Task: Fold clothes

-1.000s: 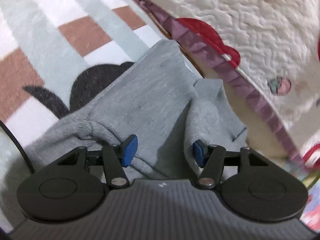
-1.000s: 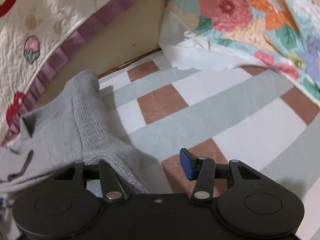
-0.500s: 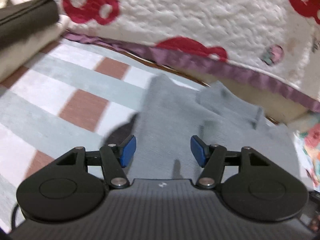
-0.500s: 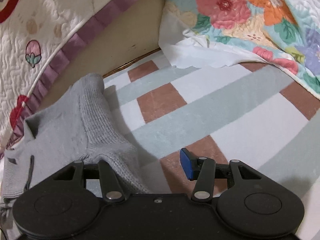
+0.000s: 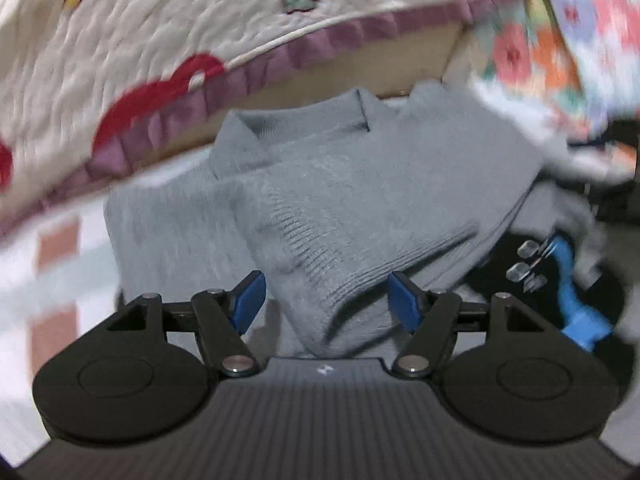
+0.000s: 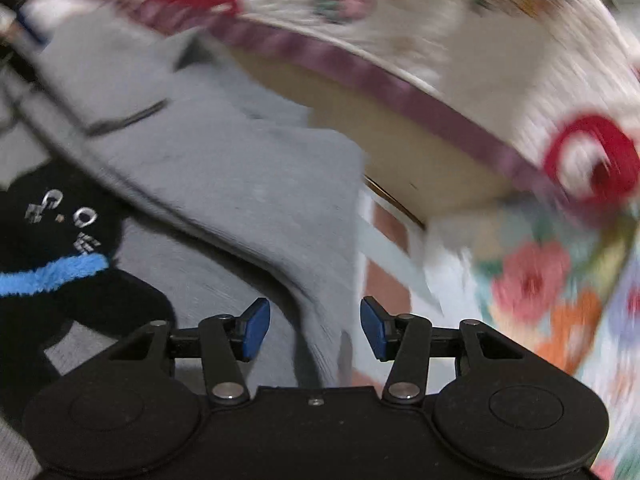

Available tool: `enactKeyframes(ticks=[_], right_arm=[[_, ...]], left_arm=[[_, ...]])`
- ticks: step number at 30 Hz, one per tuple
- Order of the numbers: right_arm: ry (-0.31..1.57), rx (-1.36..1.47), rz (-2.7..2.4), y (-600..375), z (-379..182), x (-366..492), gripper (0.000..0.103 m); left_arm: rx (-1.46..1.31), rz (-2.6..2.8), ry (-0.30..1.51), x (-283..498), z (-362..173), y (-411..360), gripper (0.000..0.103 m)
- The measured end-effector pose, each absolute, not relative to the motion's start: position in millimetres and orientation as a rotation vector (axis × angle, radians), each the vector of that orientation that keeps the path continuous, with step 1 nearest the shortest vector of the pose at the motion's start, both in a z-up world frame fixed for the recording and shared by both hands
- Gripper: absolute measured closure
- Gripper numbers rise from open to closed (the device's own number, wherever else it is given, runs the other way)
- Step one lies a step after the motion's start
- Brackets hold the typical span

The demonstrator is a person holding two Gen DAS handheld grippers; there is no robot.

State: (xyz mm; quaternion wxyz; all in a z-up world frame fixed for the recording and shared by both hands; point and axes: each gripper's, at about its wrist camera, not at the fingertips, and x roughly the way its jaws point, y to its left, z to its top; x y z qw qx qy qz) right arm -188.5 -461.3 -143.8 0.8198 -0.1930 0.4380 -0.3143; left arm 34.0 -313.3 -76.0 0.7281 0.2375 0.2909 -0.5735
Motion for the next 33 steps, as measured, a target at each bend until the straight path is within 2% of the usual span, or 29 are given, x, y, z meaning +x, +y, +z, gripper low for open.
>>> enactKeyframes(ticks=[5, 7, 8, 12, 15, 17, 25, 26, 27, 29, 31, 32, 33], right_arm=[[0.971, -0.499, -0.701, -489.6, -161.6, -163.0, 0.050], [0.938, -0.433, -0.751, -502.7, -153.1, -164.5, 0.079], [0.885, -0.326, -0.785, -512.0, -142.1, -171.1, 0.083], [0.634, 0.188, -0.876, -546.7, -102.3, -207.4, 0.083], [0.542, 0.459, -0.915, -574.9, -101.8, -231.8, 0.081], [0.482, 0.615, -0.945, -589.7, -109.1, -249.5, 0.080], [0.499, 0.713, -0.987, -590.4, -138.4, -264.7, 0.080], [0.504, 0.705, -0.983, -589.6, -138.6, -263.0, 0.080], [0.481, 0.696, -0.968, -586.8, -135.8, -263.6, 0.079], [0.388, 0.708, -0.934, -583.4, -129.8, -271.5, 0.081], [0.210, 0.833, -0.904, -583.1, -126.5, -291.2, 0.082], [0.178, 0.872, -0.913, -585.1, -126.8, -296.6, 0.082], [0.235, 0.834, -0.946, -588.1, -127.9, -293.6, 0.082]], left_arm=[[0.490, -1.164, 0.648, 38.6, -91.9, -318.1, 0.034], [0.494, -1.121, 0.625, 40.9, -97.9, -314.4, 0.031], [0.471, -1.096, 0.633, 46.6, -100.9, -312.0, 0.030], [0.221, -0.999, 0.756, 82.4, -110.1, -294.7, 0.027], [-0.029, -0.912, 0.820, 101.1, -117.8, -273.9, 0.027], [-0.087, -0.891, 0.837, 104.2, -117.9, -267.0, 0.027], [-0.099, -0.955, 0.912, 111.3, -138.5, -267.5, 0.031], [-0.092, -0.961, 0.910, 111.7, -139.3, -267.6, 0.036], [-0.085, -0.962, 0.900, 111.6, -138.1, -267.0, 0.049], [-0.071, -0.971, 0.889, 111.8, -132.9, -265.3, 0.064], [-0.072, -0.981, 0.900, 114.9, -128.3, -263.8, 0.065], [-0.070, -0.981, 0.916, 116.3, -127.4, -263.8, 0.065], [-0.061, -0.976, 0.931, 117.0, -126.7, -264.2, 0.064]])
